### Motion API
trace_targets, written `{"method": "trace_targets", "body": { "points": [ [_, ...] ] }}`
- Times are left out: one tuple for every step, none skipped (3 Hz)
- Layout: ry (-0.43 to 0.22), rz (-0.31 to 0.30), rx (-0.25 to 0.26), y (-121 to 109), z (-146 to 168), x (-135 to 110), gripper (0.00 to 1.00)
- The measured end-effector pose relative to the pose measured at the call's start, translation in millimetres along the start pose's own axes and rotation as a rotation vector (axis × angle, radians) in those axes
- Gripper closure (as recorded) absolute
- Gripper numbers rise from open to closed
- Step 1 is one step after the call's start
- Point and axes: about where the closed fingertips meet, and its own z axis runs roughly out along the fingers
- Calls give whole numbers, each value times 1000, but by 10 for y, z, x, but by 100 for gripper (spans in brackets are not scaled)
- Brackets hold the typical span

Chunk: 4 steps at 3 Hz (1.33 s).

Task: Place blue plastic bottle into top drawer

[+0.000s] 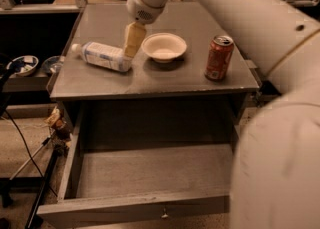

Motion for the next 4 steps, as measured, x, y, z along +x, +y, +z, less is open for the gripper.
{"method": "trace_targets", "body": {
  "points": [
    [-8, -29, -40, -137, 244, -159, 0],
    [-16, -29, -33, -180, 227, -192, 0],
    [-36, -11, -84, -99, 349, -203, 0],
    [21, 5, -180, 78, 547, -209, 0]
  ]
}}
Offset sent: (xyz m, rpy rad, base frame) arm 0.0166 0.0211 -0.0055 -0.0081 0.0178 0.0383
